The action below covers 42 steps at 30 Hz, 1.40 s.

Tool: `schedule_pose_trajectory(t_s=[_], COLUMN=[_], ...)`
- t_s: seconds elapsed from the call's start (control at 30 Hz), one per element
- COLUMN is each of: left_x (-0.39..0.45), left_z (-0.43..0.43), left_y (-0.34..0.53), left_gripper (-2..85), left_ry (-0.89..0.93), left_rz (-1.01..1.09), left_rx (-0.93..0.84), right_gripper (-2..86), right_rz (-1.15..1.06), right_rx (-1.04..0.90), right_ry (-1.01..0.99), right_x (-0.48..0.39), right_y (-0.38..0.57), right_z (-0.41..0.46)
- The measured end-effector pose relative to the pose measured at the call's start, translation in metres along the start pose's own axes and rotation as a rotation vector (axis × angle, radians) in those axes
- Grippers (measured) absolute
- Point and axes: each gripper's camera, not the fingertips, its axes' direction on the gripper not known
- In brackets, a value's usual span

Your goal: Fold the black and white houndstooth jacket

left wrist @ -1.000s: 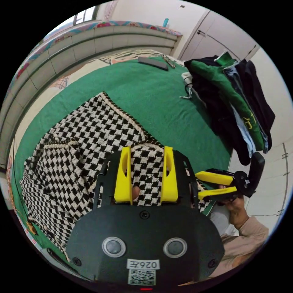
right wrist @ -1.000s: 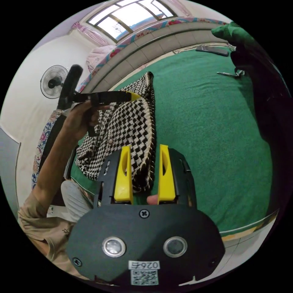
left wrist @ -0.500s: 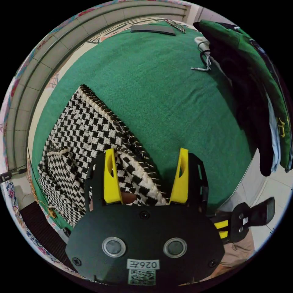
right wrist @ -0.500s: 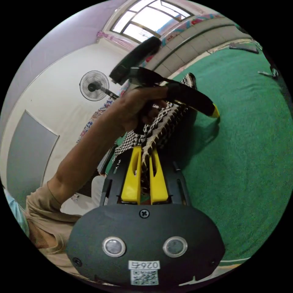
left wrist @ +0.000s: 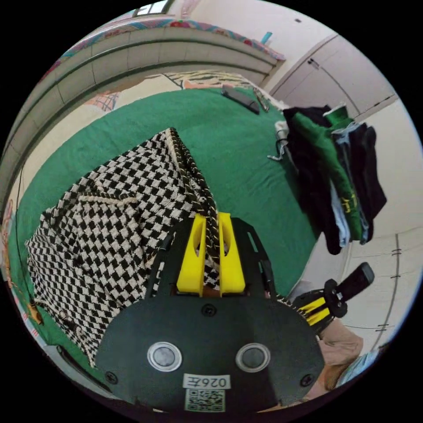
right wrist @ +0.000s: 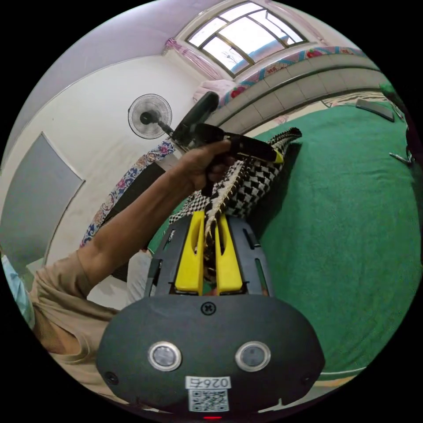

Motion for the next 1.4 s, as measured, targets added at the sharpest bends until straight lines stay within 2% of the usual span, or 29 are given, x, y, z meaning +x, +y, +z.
schedule_pose_trajectory(t_s=[0.17, 0.37, 0.53, 0.6, 0.67, 0.7, 0.73, 0.93, 1.03, 1.07, 1.13, 1.2, 1.3, 1.4], left_x=[-0.071, -0.181, -0.308, -0.345, -0.381, -0.387, -0.390, -0.368, -0.380, -0.390, -0.402, -0.406, -0.393, -0.363], left_z=[-0.139, -0.264, -0.276, -0.269, -0.270, -0.277, -0.294, -0.384, -0.397, -0.394, -0.394, -0.411, -0.465, -0.507], left_y=[0.057, 0.180, 0.273, 0.302, 0.327, 0.329, 0.331, 0.330, 0.346, 0.353, 0.367, 0.383, 0.412, 0.424], left_gripper=[4.9, 5.0, 5.0, 5.0, 4.9, 4.8, 4.8, 5.0, 5.2, 5.1, 3.5, 0.8, -0.7, -0.9], left_ry=[0.164, 0.167, 0.262, 0.328, 0.519, 0.554, 0.557, 0.305, 0.258, 0.266, 0.283, 0.277, 0.181, 0.173], left_rz=[0.007, -0.058, -0.319, -0.396, -0.465, -0.455, -0.424, -0.273, -0.343, -0.392, -0.461, -0.494, -0.493, -0.334], left_rx=[0.203, 0.408, 0.399, 0.397, 0.416, 0.436, 0.459, 0.486, 0.453, 0.420, 0.390, 0.425, 0.576, 0.666], right_gripper=[-0.4, -0.5, -0.3, -0.3, -0.2, -0.2, -0.2, -0.2, 0.9, 2.1, 5.1, 8.3, 8.8, 6.2], right_rz=[-0.077, -0.186, -0.245, -0.226, -0.230, -0.245, -0.246, -0.247, -0.355, -0.403, -0.413, -0.440, -0.474, -0.461], right_rx=[0.045, -0.064, -0.315, -0.497, -0.589, -0.578, -0.563, -0.459, -0.496, -0.566, -0.583, -0.550, -0.501, -0.414], right_ry=[-0.110, -0.213, -0.152, -0.135, -0.075, -0.039, -0.028, 0.006, 0.137, 0.200, 0.208, 0.146, 0.066, 0.079], right_x=[-0.057, -0.146, -0.199, -0.212, -0.221, -0.228, -0.232, -0.282, -0.307, -0.311, -0.315, -0.330, -0.344, -0.339], right_y=[-0.008, -0.012, -0.003, 0.006, 0.017, 0.021, 0.021, 0.011, 0.023, 0.031, 0.036, 0.032, 0.029, 0.029], right_z=[0.042, 0.155, 0.293, 0.366, 0.405, 0.416, 0.418, 0.441, 0.481, 0.507, 0.522, 0.511, 0.479, 0.446])
